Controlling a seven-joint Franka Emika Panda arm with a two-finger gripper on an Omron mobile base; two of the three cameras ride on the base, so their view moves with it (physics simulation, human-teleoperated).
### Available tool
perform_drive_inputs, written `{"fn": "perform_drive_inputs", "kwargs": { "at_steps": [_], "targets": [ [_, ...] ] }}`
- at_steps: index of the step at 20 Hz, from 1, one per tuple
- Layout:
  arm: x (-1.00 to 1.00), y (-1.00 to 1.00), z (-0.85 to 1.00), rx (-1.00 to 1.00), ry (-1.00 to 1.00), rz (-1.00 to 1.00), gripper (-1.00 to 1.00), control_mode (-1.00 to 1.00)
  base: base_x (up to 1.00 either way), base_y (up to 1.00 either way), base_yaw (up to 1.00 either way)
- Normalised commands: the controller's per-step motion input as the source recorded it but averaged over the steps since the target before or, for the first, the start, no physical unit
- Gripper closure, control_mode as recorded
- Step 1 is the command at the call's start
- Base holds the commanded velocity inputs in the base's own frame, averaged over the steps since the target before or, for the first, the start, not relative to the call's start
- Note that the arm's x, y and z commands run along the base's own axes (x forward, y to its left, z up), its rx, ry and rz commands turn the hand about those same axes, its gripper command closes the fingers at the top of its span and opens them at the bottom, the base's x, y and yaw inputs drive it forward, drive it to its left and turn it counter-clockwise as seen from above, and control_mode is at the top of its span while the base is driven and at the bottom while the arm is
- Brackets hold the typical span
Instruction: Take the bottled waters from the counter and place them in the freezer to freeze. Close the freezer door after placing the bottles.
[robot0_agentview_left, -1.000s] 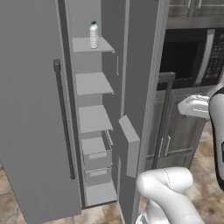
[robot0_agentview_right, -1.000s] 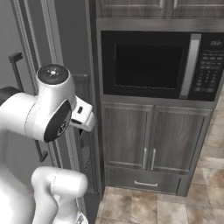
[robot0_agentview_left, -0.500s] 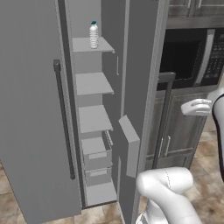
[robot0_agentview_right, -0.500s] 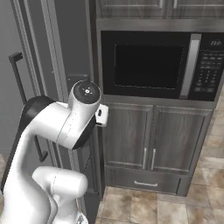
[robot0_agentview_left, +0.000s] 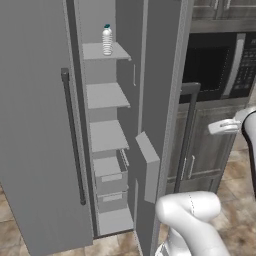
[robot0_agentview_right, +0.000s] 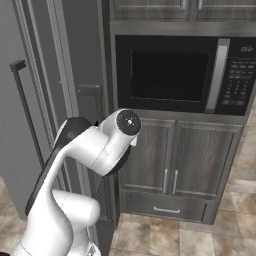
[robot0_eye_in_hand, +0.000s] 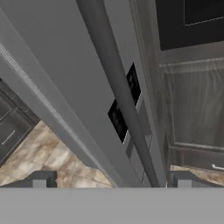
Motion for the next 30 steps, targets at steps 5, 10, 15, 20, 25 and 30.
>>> {"fn": "perform_drive_inputs", "kwargs": {
  "at_steps": [5,10,15,20,25,30],
  "targets": [
    [0.19,0.00,-0.18,0.00,0.10,0.00,-1.00,-1.00,0.00,0.00,0.00],
    [0.25,-0.01,-0.10,0.00,0.09,0.00,-1.00,-1.00,0.00,0.00,0.00],
    [0.18,0.00,-0.12,0.00,0.00,0.00,-1.00,-1.00,0.00,0.00,0.00],
    [0.28,0.00,-0.18,0.00,0.00,0.00,-1.00,-1.00,0.00,0.00,0.00],
    [0.33,0.00,-0.12,0.00,0.00,0.00,-1.00,-1.00,0.00,0.00,0.00],
    [0.29,0.00,0.00,0.00,-0.01,0.00,-1.00,-1.00,0.00,0.00,0.00]
  ]
}}
